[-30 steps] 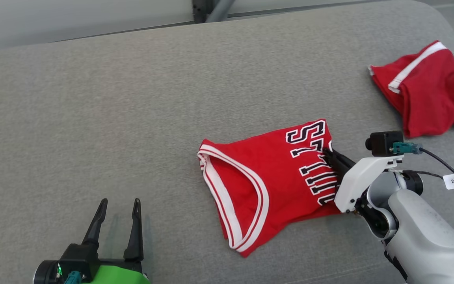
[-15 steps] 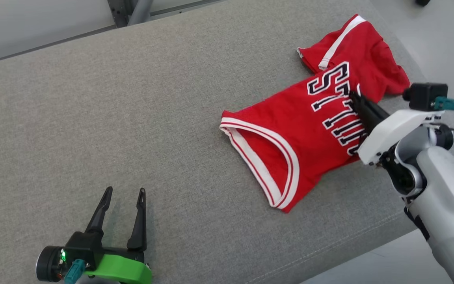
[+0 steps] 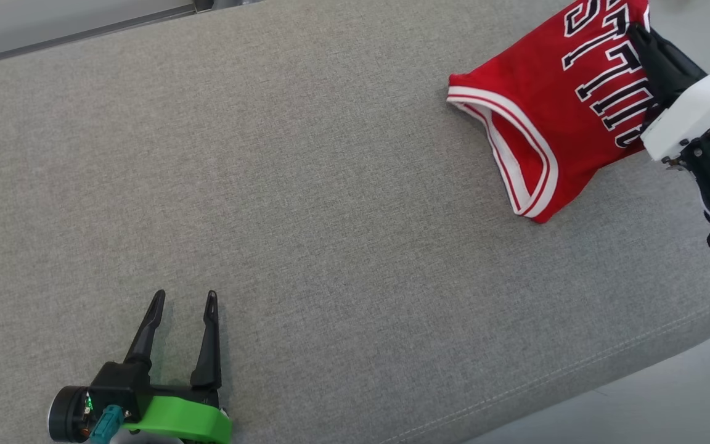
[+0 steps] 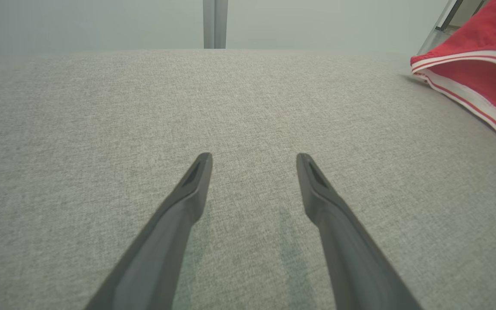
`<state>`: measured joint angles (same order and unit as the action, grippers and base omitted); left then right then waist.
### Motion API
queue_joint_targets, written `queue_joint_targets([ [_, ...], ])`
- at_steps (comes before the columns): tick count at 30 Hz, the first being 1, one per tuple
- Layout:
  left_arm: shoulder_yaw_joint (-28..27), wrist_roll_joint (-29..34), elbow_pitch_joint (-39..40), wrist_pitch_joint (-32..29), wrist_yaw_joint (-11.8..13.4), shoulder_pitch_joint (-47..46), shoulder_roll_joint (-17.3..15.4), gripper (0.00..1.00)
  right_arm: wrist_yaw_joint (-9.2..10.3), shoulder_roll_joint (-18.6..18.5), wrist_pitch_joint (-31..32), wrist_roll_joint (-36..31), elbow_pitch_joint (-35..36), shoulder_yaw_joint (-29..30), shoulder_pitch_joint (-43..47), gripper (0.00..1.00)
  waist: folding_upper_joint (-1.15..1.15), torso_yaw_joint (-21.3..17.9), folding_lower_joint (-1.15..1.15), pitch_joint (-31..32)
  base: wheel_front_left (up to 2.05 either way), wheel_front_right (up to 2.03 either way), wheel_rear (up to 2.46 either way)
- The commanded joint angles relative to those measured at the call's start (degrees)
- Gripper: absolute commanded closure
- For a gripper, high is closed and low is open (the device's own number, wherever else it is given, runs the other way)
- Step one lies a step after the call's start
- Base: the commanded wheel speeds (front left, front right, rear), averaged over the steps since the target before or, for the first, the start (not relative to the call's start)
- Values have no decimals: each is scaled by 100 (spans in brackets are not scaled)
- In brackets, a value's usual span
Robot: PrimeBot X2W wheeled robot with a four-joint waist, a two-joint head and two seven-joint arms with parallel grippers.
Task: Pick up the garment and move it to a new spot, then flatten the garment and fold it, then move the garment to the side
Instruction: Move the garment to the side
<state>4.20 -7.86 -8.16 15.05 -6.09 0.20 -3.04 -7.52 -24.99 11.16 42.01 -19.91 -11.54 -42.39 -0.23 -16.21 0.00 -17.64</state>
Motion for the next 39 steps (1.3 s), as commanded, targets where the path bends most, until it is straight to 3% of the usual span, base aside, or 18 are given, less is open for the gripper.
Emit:
queue_joint_targets([
  [1,-20,19,13,14,4,-75,-11,0,7,-52,86,-48,51,100,-30,100,23,5,0,-32,0,0,0],
  [9,-50,90,40,14,-31,-181,-20,0,6,15,463,-416,59,639,-127,100,23,-6,0,-201,0,0,0],
  [18,157,205,22,15,-74,-390,-44,0,7,227,-91,-1262,-968,1011,-534,100,23,210,0,-512,0,0,0],
  [19,169,207,16,14,-77,-402,-45,0,7,227,-228,-1393,-1125,1095,-590,83,23,255,0,-537,0,0,0],
  [21,171,193,10,14,-80,-399,-40,0,7,236,-536,-1640,-1425,1259,-665,0,23,339,0,-570,0,0,0],
  [26,146,186,19,14,-80,-281,-35,0,7,263,-1414,-2298,-1992,1543,-644,0,23,474,0,-567,0,0,0],
  [31,139,114,47,14,-46,-191,-21,0,8,236,-2146,-2800,-2143,1389,-356,0,23,513,0,-424,0,0,0],
  [39,115,-83,56,14,46,10,2,0,8,604,-2612,-2970,-1423,1254,451,0,23,477,0,154,0,0,0],
])
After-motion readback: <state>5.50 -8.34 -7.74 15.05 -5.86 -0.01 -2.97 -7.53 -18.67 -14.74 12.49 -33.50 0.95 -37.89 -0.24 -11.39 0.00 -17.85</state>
